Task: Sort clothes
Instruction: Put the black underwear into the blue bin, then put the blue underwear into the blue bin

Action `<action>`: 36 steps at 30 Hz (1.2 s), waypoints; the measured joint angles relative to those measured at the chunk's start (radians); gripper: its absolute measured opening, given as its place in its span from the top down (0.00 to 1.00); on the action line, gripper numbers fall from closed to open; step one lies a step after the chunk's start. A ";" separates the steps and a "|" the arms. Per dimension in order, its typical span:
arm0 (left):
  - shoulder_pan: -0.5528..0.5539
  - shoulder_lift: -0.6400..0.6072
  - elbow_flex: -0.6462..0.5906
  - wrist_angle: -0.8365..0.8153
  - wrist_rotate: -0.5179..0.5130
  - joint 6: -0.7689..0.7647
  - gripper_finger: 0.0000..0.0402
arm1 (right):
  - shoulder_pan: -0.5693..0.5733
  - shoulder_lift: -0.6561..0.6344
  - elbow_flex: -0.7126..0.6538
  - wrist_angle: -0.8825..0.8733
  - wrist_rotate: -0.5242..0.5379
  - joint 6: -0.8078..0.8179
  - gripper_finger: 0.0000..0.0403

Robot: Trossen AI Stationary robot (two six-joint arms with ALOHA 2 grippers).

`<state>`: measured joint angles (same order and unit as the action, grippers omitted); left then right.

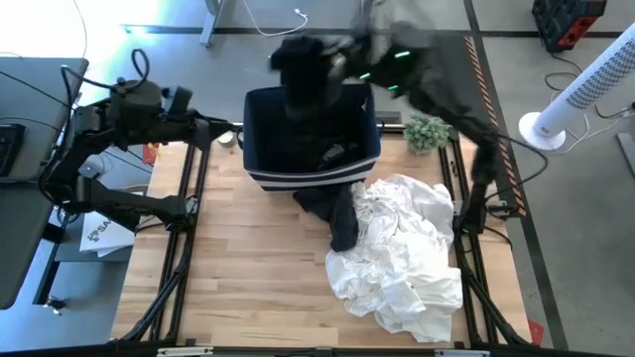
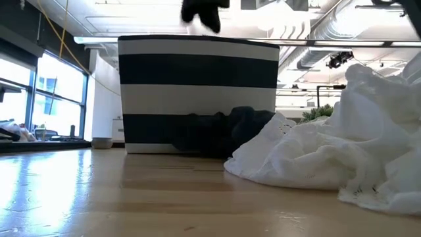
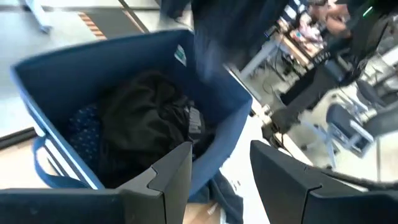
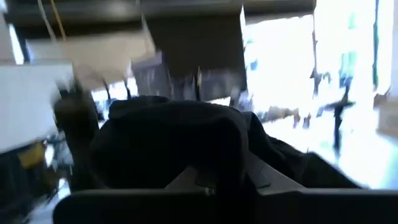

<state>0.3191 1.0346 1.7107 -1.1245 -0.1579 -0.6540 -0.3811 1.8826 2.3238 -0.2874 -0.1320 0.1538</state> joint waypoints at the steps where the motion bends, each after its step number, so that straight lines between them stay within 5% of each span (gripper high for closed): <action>1: 0.000 -0.005 0.000 0.000 -0.013 0.000 0.61 | -0.001 0.032 -0.002 -0.014 -0.005 0.004 0.98; 11: 0.000 -0.011 0.000 -0.007 -0.045 -0.024 0.61 | -0.039 0.284 -0.004 -0.215 0.083 0.088 0.85; 16: 0.000 -0.007 0.000 -0.016 -0.032 -0.026 0.61 | -0.058 0.302 -0.002 -0.277 -0.040 0.160 0.66; 21: 0.000 -0.007 0.000 -0.025 -0.032 -0.026 0.61 | -0.060 0.259 -0.003 -0.445 -0.129 0.182 0.51; 26: 0.000 -0.002 0.000 -0.027 -0.039 -0.025 0.61 | -0.050 0.142 -0.001 -0.662 -0.194 0.128 0.49; 32: 0.000 0.024 0.000 -0.029 -0.064 0.007 0.61 | 0.101 0.007 -0.002 -0.947 -0.192 -0.122 0.48; 36: 0.000 0.045 0.000 -0.029 -0.065 0.068 0.61 | 0.247 -0.027 -0.001 -1.115 -0.071 -0.146 0.48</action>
<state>0.3191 1.0794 1.7107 -1.1538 -0.2234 -0.5863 -0.1340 1.8553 2.3232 -1.4026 -0.2029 0.0074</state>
